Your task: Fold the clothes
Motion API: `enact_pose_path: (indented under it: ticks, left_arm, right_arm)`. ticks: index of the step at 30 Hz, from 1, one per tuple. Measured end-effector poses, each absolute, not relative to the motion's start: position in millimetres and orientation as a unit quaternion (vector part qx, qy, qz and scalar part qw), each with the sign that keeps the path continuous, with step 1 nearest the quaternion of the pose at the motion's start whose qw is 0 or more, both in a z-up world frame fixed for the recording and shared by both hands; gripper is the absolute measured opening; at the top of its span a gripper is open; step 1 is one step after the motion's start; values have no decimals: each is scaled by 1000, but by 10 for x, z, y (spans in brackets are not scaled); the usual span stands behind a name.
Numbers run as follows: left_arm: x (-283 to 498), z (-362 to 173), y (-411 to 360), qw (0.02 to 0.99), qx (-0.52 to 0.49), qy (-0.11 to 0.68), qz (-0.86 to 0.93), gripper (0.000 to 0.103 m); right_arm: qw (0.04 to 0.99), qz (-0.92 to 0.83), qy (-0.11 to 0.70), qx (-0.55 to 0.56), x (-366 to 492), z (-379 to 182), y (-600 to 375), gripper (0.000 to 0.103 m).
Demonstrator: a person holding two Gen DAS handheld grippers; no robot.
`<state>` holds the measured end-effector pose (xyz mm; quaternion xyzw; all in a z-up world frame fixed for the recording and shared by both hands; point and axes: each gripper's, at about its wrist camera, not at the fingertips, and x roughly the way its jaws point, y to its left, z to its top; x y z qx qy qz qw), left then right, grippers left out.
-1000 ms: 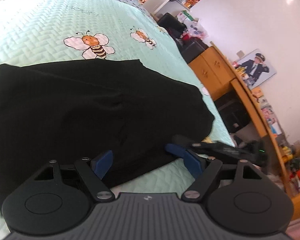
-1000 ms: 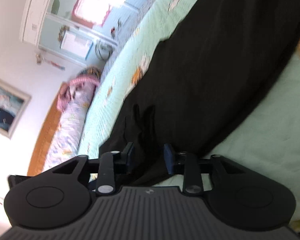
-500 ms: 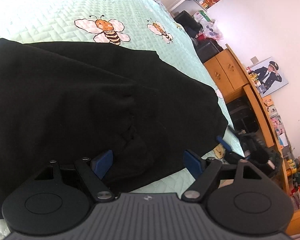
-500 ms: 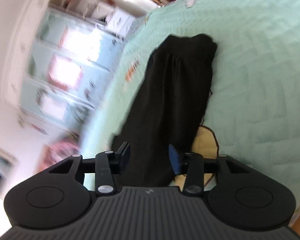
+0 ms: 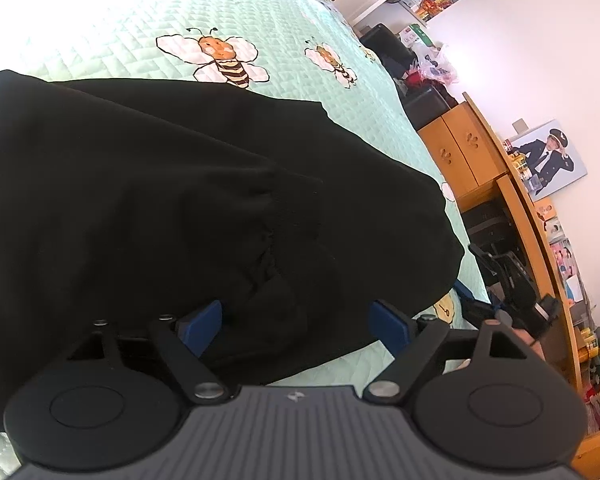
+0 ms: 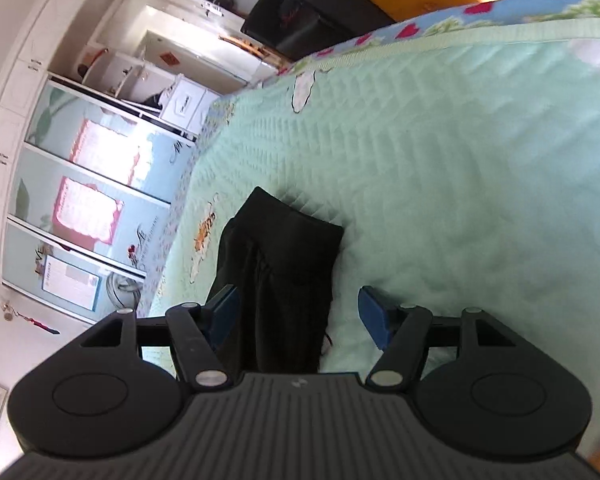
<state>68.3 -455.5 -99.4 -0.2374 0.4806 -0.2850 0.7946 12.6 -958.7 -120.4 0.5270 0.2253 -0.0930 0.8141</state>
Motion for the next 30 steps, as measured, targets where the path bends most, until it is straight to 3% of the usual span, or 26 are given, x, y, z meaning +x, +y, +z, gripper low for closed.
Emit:
enact_pose_path:
  ticks: [12,14,16,19,30]
  left_arm:
    - [666,-1009,-4605,799,-234,471,-291,94]
    - [666,-1013,-4593,797,-239,472,-292,94]
    - [669,-1016,-4573,794,-246,472,-292,94]
    - [671,-1010,-4551,791,-253,474,-291,94]
    - [653,-890,-4391,778,-278,489,-280,94]
  right_arm:
    - [834,-65,246,489,660,-1179,-9560,70]
    - [836,-61,244,487,685,-1188,-9562,66]
    - [833,-59,238,495,668,-1221,-9585,42]
    - [828,-48,222,513,570,-1265,-9623,34]
    - [839,-32,176,514,380,-896,-9457,28]
